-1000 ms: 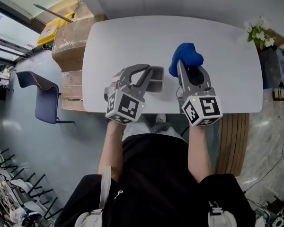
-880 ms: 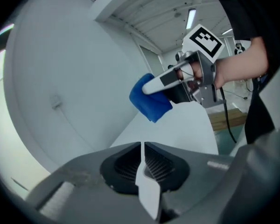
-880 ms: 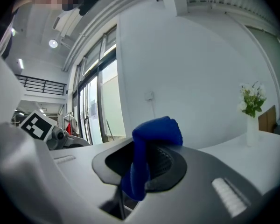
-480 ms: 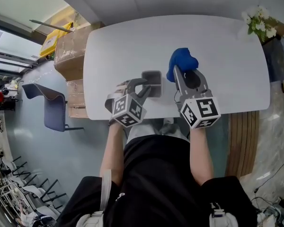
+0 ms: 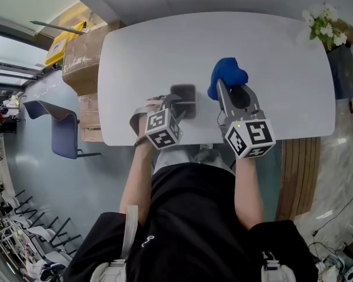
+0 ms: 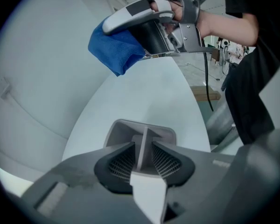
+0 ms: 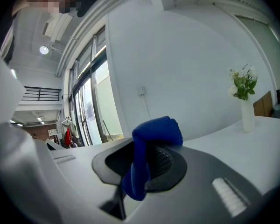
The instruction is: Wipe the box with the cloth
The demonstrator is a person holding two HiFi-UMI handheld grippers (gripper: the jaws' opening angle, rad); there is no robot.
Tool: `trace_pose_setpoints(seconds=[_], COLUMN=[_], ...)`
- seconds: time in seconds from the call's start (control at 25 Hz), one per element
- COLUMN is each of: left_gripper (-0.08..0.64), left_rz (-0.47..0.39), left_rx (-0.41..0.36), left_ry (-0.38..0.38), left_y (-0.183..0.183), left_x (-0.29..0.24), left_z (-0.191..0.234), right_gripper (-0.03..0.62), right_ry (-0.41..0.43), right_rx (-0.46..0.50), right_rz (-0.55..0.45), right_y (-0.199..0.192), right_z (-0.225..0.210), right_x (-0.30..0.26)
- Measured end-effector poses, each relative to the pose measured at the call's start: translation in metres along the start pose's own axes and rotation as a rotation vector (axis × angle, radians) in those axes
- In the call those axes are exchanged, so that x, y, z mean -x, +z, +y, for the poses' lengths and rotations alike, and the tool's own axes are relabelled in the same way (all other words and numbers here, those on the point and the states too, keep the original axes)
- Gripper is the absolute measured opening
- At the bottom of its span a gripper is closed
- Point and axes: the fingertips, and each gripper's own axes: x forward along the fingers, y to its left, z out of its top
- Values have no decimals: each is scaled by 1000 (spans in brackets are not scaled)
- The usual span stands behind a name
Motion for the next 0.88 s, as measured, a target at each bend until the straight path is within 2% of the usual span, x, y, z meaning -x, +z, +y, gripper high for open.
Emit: trace_pose_setpoints(seconds=[0.24,0.72,0.88], left_gripper=[110,100,66], left_rz=[84,175,192], left_rx=[-60,-149,-202], left_ry=[-60,-85,-84], left_y=[-8,-14,-14], left_x=[-14,-39,-44], left_z=[-4,-4,-8], right_gripper=[67,67,68], right_ry=[-13,-29,-35], right_rx=[-20,-35,-33], right_rz=[2,9,10], right_y=[-2,-4,-4], right_z=[-11,-24,-28], right_x=[-3,-6,-5])
